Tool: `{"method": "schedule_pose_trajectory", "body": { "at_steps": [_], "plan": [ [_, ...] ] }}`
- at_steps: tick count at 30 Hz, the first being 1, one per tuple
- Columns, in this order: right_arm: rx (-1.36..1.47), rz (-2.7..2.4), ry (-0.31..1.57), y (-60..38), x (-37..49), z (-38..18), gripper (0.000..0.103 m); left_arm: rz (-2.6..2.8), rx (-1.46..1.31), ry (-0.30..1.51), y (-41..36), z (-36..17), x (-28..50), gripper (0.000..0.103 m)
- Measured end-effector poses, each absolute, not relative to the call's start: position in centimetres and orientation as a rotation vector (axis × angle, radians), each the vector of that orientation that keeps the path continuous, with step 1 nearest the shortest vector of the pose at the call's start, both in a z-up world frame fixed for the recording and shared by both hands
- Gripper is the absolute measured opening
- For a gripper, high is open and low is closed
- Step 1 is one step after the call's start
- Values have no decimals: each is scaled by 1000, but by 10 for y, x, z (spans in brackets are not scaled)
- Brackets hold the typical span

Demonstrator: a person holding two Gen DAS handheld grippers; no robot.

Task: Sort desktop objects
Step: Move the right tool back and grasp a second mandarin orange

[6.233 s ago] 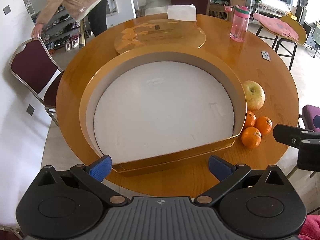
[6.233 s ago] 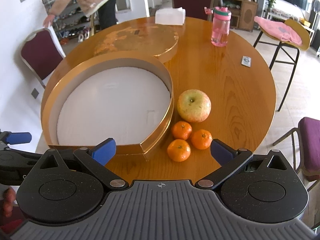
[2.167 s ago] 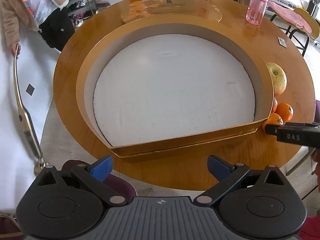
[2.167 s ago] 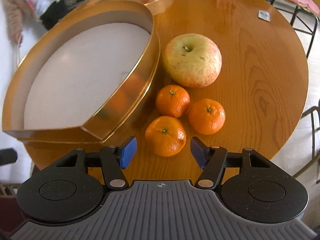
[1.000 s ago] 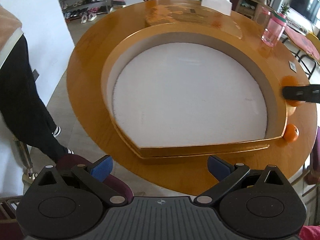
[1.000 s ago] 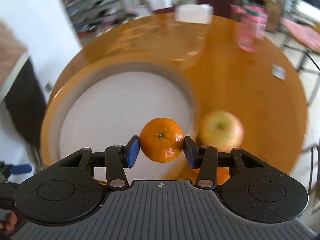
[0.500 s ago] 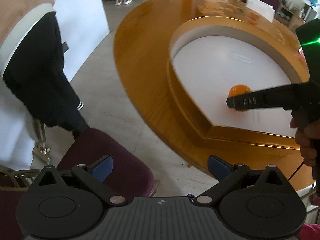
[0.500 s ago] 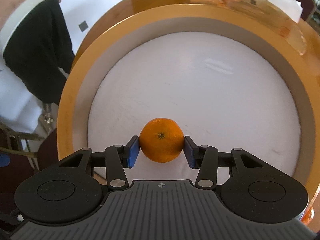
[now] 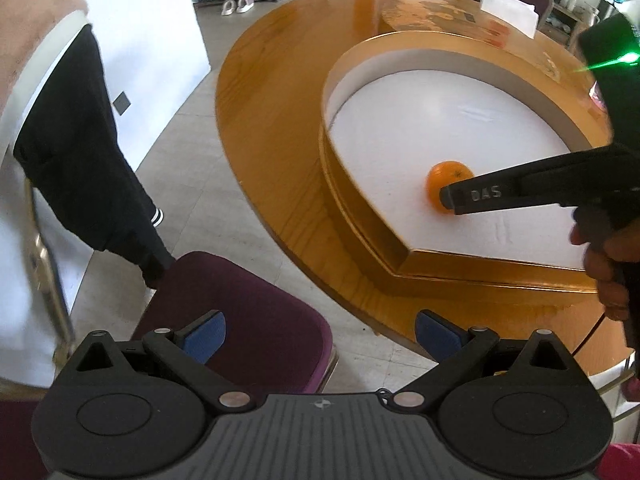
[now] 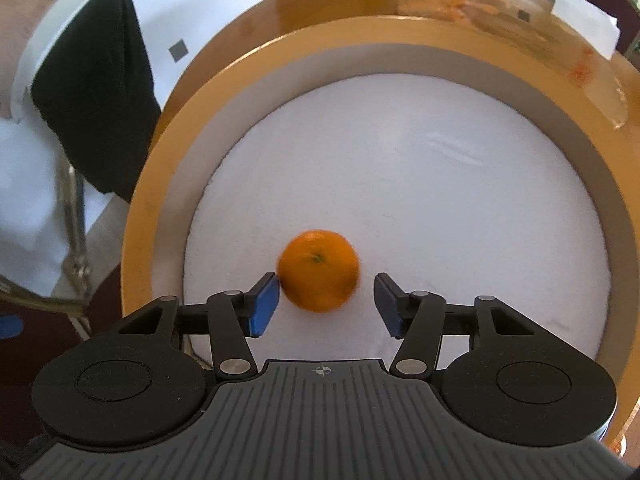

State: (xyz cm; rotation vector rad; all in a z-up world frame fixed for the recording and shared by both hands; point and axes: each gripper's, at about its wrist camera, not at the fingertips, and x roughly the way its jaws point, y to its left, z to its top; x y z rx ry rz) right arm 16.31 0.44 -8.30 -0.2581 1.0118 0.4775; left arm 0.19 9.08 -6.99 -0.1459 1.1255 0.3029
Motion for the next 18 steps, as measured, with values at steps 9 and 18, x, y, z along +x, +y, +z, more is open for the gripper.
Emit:
{"method": "schedule_pose_trajectory", "body": {
  "at_steps": [9,18],
  "plan": [
    [-147,444,968,-67,115,-37,64,223,-74,1098,59,-58,4,101],
    [46,262,937,-177,52,-16,66,116,4,1089,22,-51,22,101]
  ]
}}
